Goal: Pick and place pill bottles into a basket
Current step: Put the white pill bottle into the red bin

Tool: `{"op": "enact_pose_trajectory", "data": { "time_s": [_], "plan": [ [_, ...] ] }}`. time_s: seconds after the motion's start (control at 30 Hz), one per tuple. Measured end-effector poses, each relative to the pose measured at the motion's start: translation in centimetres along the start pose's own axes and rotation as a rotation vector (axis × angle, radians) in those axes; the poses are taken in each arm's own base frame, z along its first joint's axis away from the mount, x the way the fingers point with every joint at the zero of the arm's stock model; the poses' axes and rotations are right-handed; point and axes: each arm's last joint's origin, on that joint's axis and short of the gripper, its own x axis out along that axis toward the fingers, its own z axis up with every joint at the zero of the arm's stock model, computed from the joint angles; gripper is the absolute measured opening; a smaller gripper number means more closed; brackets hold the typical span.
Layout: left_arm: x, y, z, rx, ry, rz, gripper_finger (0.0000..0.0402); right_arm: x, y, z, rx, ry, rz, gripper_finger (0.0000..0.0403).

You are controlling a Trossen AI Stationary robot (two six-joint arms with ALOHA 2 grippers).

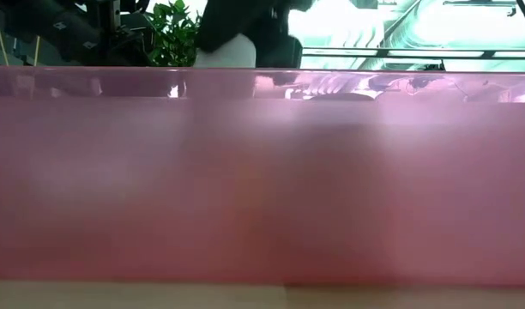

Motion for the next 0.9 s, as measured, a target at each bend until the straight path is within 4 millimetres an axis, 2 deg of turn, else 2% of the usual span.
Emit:
{"op": "enact_pose_trajectory", "data": {
  "time_s": [0.33, 0.7, 0.9],
  "plan": [
    [0.0, -0.1, 0.0, -0.001, 0.015, -0.019, 0.0111, 2.7, -0.8, -0.7, 0.011, 0.065, -0.023, 0.0146],
    [0.0, -0.1, -0.1, 0.0, 0.028, -0.026, 0.0111, 3.1, -1.5, -0.7, -0.023, 0.101, -0.012, 0.0146],
    [0.0, -0.1, -0.1, 0.0, 0.031, -0.029, 0.0111, 3.1, -1.4, -0.8, -0.07, 0.115, 0.026, 0.0188]
  ]
}}
